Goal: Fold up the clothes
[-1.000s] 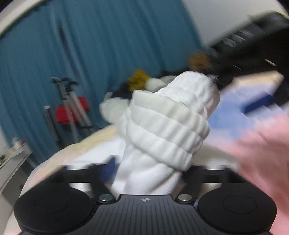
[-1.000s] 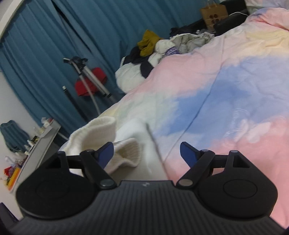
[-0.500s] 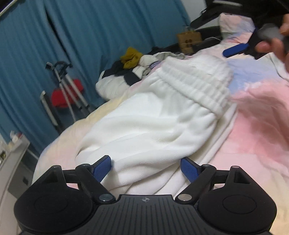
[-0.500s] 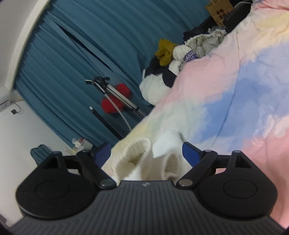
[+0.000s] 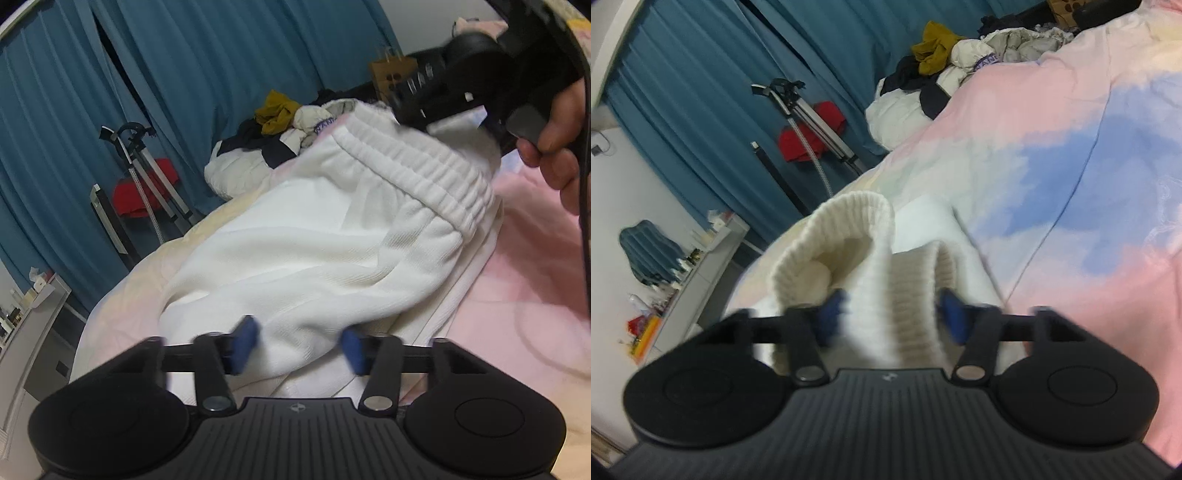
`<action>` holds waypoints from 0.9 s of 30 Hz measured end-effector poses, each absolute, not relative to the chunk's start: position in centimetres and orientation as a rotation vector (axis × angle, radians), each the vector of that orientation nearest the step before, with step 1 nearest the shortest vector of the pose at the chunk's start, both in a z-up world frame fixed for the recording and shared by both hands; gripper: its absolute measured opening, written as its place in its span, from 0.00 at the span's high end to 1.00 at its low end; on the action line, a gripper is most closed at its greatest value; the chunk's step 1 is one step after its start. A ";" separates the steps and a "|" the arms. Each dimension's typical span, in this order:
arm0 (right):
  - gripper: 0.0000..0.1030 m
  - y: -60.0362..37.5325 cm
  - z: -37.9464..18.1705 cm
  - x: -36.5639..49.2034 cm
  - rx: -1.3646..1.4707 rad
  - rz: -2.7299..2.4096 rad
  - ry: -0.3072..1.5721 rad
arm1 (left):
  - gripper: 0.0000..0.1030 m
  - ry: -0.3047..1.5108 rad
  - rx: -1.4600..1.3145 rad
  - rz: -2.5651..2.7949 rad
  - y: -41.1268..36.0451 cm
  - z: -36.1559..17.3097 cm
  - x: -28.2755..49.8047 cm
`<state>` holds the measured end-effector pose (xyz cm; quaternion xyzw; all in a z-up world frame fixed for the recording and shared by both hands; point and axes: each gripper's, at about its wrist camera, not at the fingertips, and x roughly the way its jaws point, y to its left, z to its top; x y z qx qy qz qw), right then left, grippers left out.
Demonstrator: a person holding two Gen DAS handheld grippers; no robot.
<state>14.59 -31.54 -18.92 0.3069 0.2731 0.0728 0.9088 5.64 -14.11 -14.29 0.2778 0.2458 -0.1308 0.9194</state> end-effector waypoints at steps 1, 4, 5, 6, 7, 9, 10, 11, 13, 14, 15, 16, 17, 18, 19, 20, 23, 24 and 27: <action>0.62 -31.3 -18.6 14.5 0.609 0.143 0.555 | 0.75 0.502 0.559 -0.274 -14.1 -13.9 5.5; 0.72 -31.3 -17.5 14.0 0.584 0.147 0.499 | 0.86 0.485 0.528 -0.291 -13.9 -12.7 4.6; 0.74 -31.5 -16.9 13.7 0.581 0.156 0.460 | 0.87 0.480 0.518 -0.303 -13.8 -12.4 4.3; 0.77 -31.7 -16.3 13.6 0.574 0.163 0.423 | 0.87 0.475 0.509 -0.317 -13.7 -12.0 4.0; 0.77 -31.8 -15.7 13.5 0.560 0.164 0.395 | 0.87 0.470 0.499 -0.330 -13.6 -11.7 3.6; 0.77 -32.1 -15.0 13.6 0.522 0.144 0.370 | 0.87 0.484 0.484 -0.351 -13.6 -11.7 3.5; 0.77 -32.3 -15.6 14.0 0.515 0.133 0.386 | 0.87 0.497 0.478 -0.357 -13.6 -11.8 3.6; 0.77 -32.5 -16.1 14.3 0.508 0.121 0.402 | 0.87 0.514 0.472 -0.360 -13.6 -12.1 3.9; 0.77 -32.9 -17.5 15.1 0.500 0.097 0.442 | 0.85 0.547 0.457 -0.367 -13.6 -12.6 4.5; 0.77 -33.1 -18.7 15.7 0.511 0.084 0.485 | 0.85 0.554 0.444 -0.372 -13.4 -12.6 4.7; 0.77 -33.3 -19.8 16.2 0.527 0.075 0.518 | 0.84 0.559 0.431 -0.376 -13.2 -12.5 4.8; 0.77 -33.6 -20.2 16.3 0.551 0.079 0.525 | 0.82 0.565 0.418 -0.381 -13.0 -12.4 4.9; 0.76 -33.9 -20.7 16.3 0.576 0.082 0.533 | 0.80 0.570 0.404 -0.385 -12.9 -12.4 5.0; 0.76 -34.2 -20.9 16.4 0.598 0.087 0.539 | 0.77 0.576 0.391 -0.389 -12.7 -12.3 5.1; 0.74 -34.3 -20.6 16.4 0.606 0.094 0.542 | 0.73 0.577 0.368 -0.398 -12.3 -12.0 5.1; 0.74 -34.2 -20.2 16.1 0.603 0.096 0.545 | 0.69 0.576 0.338 -0.407 -12.0 -11.6 5.0; 0.65 -33.6 -19.3 14.9 0.585 0.090 0.554 | 0.43 0.551 0.254 -0.438 -10.7 -10.1 4.3; 0.58 -33.4 -19.0 14.5 0.579 0.088 0.557 | 0.34 0.535 0.224 -0.447 -10.3 -9.5 4.0; 0.41 -32.8 -18.1 13.1 0.557 0.074 0.561 | 0.21 0.505 0.106 -0.468 -8.3 -7.7 3.8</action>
